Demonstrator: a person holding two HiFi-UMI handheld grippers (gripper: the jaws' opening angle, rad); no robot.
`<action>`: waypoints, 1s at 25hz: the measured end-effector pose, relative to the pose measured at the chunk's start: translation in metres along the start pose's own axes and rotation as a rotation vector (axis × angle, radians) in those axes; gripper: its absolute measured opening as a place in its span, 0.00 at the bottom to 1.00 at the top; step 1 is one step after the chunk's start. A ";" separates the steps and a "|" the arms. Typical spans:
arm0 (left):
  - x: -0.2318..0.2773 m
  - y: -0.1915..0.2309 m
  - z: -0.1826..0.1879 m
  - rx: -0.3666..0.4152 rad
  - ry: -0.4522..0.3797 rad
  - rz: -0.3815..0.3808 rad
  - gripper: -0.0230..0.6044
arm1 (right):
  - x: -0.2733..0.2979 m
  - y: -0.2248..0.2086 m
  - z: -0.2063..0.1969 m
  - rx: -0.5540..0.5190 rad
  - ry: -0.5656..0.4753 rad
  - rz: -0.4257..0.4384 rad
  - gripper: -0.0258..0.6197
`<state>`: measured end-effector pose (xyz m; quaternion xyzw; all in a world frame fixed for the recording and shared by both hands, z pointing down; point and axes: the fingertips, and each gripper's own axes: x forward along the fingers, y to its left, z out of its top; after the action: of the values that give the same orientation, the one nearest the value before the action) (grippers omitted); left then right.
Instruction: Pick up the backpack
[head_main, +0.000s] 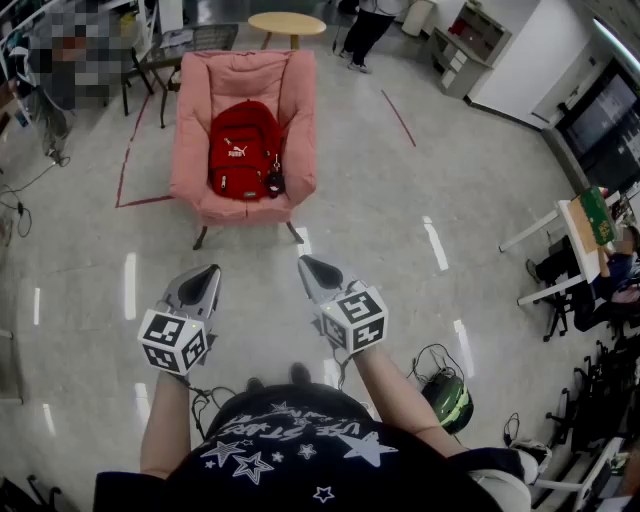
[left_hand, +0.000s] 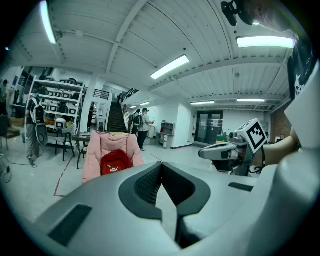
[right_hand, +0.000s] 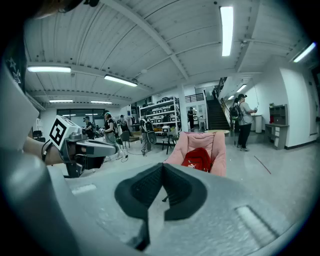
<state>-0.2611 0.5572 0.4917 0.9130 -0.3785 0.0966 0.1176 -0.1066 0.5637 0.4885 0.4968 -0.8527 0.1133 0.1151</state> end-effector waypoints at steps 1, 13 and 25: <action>-0.003 -0.001 -0.002 0.006 0.004 0.001 0.05 | -0.003 0.004 0.001 -0.007 -0.009 -0.006 0.04; -0.026 -0.003 -0.029 -0.013 0.044 -0.018 0.05 | -0.008 0.030 -0.008 0.007 -0.017 -0.052 0.04; -0.035 0.033 -0.051 -0.104 0.062 -0.034 0.05 | 0.003 0.031 -0.024 0.095 -0.033 -0.114 0.04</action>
<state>-0.3132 0.5731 0.5355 0.9085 -0.3637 0.1028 0.1783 -0.1332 0.5842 0.5097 0.5511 -0.8186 0.1386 0.0833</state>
